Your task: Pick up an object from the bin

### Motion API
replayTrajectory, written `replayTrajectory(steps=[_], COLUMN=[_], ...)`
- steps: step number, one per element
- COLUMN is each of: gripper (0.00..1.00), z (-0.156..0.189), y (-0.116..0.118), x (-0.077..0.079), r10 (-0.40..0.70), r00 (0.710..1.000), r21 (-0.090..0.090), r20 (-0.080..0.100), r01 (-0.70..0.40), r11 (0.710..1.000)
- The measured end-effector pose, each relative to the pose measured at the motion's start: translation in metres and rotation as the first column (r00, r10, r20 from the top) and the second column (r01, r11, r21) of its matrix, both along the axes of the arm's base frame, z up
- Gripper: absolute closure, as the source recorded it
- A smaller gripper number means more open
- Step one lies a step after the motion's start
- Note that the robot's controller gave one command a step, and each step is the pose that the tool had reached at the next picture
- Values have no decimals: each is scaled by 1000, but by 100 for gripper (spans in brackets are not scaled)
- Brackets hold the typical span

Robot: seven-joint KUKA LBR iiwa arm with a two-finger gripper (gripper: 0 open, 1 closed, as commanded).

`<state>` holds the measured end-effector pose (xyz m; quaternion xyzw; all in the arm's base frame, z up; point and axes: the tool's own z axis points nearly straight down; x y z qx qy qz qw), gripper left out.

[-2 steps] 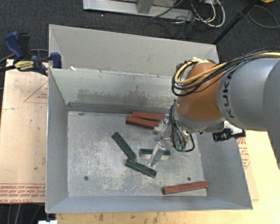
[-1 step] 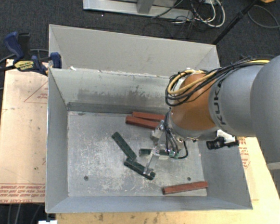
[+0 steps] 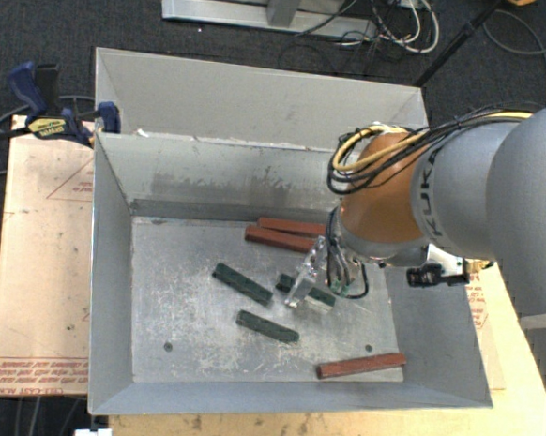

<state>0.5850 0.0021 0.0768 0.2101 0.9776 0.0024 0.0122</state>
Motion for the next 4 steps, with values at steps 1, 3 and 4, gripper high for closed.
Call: replayTrajectory(steps=[1, 3, 4], gripper=[100, 100, 100], z=[0, 17, 35], y=[0, 0, 1], x=[0, -5, -3], r10=[0, 1, 2], r00=[1000, 1000, 1000], r21=[0, 1, 2], r20=[0, -25, -24], r01=[0, -1, -2], r11=[1000, 1000, 1000])
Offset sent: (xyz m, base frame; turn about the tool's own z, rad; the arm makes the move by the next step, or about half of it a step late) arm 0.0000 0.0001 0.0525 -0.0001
